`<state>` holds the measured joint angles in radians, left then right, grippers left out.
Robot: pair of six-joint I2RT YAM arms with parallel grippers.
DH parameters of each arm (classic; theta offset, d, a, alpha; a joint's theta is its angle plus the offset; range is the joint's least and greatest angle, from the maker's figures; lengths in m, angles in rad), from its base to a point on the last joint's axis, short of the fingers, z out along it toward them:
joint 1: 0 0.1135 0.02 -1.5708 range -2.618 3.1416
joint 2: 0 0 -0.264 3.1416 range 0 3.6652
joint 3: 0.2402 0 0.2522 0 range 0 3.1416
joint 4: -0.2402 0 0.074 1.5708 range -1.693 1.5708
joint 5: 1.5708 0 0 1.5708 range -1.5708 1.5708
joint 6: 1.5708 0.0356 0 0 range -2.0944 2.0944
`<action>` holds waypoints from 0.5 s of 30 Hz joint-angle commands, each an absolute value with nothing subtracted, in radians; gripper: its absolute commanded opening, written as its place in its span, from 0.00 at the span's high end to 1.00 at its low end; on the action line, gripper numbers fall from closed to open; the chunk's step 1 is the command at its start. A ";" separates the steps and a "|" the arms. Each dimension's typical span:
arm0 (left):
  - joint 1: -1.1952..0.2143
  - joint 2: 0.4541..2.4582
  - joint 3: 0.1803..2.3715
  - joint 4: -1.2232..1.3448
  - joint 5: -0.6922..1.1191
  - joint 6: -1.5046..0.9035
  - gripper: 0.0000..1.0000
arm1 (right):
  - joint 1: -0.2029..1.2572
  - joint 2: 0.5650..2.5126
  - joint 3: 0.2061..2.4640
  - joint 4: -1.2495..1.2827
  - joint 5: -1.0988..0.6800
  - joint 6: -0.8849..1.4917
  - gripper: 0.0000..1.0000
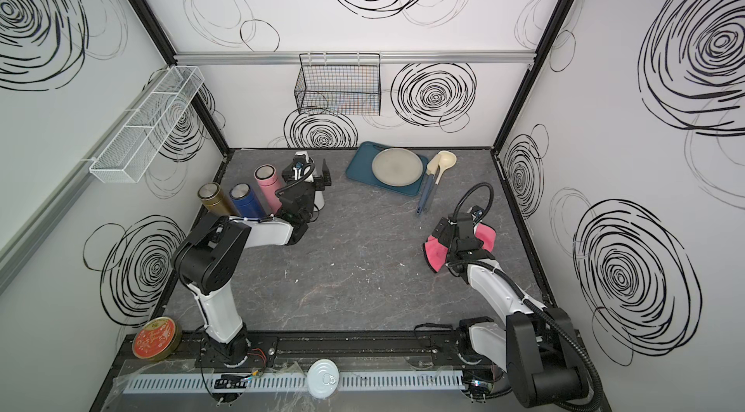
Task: Wipe the surface of the thermos
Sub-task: Place the thermos at the center of the board.
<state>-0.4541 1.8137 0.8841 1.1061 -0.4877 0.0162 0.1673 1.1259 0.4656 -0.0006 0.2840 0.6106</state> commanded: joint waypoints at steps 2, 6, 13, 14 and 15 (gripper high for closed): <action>-0.518 1.612 0.801 1.060 -0.505 0.031 0.01 | 0.159 1.003 0.465 -0.088 0.318 0.641 0.00; -0.573 1.433 0.706 0.920 -0.523 0.005 0.01 | 0.153 0.858 0.455 -0.099 0.356 0.625 0.00; -0.533 1.196 0.550 0.748 -0.550 -0.056 0.01 | 0.129 0.787 0.496 -0.055 0.397 0.615 0.00; -0.520 1.171 0.528 0.728 -0.570 -0.060 0.01 | 0.129 0.791 0.505 -0.036 0.386 0.592 0.00; -0.510 1.141 0.495 0.722 -0.587 -0.045 0.01 | 0.129 0.798 0.518 -0.029 0.382 0.564 0.00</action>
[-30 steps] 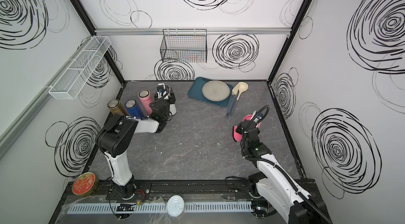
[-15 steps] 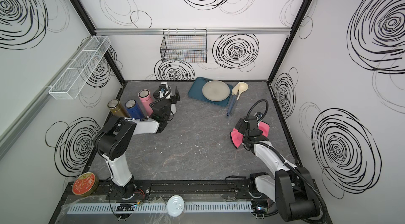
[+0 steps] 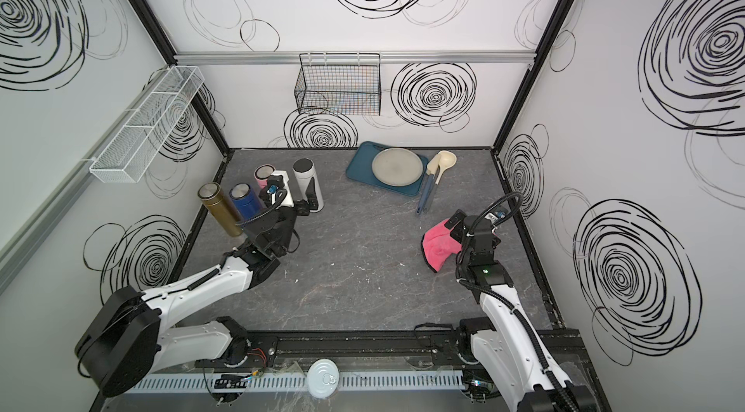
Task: Wipe the surface of the thermos
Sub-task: Place the thermos at the center of the board, then reset both arms
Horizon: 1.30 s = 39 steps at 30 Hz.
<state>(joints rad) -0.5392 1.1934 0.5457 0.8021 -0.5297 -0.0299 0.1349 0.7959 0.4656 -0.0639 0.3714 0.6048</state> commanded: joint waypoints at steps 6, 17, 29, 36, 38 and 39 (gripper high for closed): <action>-0.486 0.891 0.198 0.959 -0.560 0.012 0.01 | 0.123 0.785 0.514 0.066 0.539 0.399 0.00; -0.270 0.739 0.000 1.016 -0.562 -0.035 0.01 | 0.029 0.917 0.264 0.448 0.471 0.241 0.00; -0.227 1.051 0.054 1.146 -0.603 -0.022 0.01 | 0.067 1.261 0.281 0.802 0.309 0.089 0.00; -0.210 1.168 0.043 1.286 -0.613 -0.006 0.01 | 0.066 1.305 0.225 0.961 0.315 0.070 0.00; -0.206 1.210 0.033 1.349 -0.609 -0.002 0.01 | 0.059 1.343 0.222 1.000 0.274 0.064 0.00; -0.203 1.231 0.028 1.383 -0.607 0.001 0.01 | 0.049 1.379 0.215 1.040 0.233 0.056 0.00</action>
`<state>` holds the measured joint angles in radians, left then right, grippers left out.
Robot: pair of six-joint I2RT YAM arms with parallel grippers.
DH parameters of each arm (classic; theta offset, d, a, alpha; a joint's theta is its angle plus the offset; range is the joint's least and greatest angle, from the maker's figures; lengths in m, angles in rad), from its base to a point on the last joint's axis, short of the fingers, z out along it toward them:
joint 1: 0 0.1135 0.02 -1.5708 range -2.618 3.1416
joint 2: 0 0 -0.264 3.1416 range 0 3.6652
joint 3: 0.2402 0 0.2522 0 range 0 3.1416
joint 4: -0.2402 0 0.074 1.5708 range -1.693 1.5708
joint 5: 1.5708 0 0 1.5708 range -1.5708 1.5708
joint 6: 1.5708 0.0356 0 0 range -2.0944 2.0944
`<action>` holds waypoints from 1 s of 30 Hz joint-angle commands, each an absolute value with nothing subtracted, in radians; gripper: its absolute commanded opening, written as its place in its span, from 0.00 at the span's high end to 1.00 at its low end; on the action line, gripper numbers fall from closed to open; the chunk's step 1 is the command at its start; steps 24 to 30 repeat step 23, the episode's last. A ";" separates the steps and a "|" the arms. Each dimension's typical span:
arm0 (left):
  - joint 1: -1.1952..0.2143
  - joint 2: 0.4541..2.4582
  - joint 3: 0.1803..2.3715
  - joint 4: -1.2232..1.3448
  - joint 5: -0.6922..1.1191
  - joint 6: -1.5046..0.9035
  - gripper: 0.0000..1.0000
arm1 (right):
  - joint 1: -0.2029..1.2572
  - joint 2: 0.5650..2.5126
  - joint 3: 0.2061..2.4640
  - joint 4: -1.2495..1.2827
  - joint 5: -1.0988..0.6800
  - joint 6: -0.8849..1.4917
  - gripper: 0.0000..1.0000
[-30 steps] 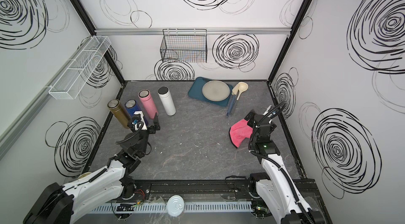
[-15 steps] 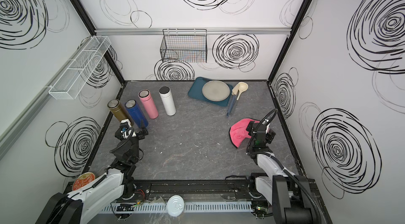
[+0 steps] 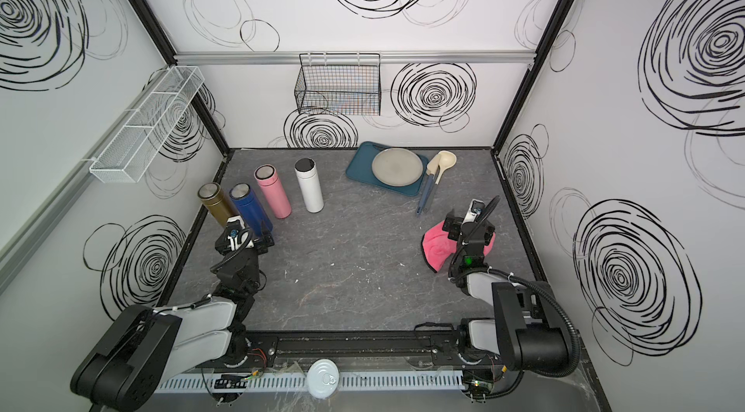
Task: Wipe the surface of the thermos
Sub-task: Reset both arms
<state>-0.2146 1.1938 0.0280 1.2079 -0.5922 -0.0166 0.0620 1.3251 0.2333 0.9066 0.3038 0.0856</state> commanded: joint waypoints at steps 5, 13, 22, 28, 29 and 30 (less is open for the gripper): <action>-0.197 1.308 0.017 1.488 -0.587 0.013 0.01 | 0.048 1.441 0.259 1.002 0.227 0.050 0.00; -0.168 1.355 0.026 1.512 -0.563 -0.012 0.01 | 0.049 1.441 0.263 1.005 0.232 0.052 0.00; -0.150 1.384 0.032 1.525 -0.530 -0.023 0.01 | 0.054 1.442 0.264 1.003 0.245 0.053 0.00; -0.150 1.382 0.032 1.523 -0.531 -0.023 0.01 | 0.055 1.439 0.256 1.018 0.253 0.052 0.00; -0.150 1.382 0.032 1.523 -0.531 -0.023 0.01 | 0.055 1.439 0.256 1.018 0.253 0.052 0.00; -0.150 1.382 0.032 1.523 -0.531 -0.023 0.01 | 0.055 1.439 0.256 1.018 0.253 0.052 0.00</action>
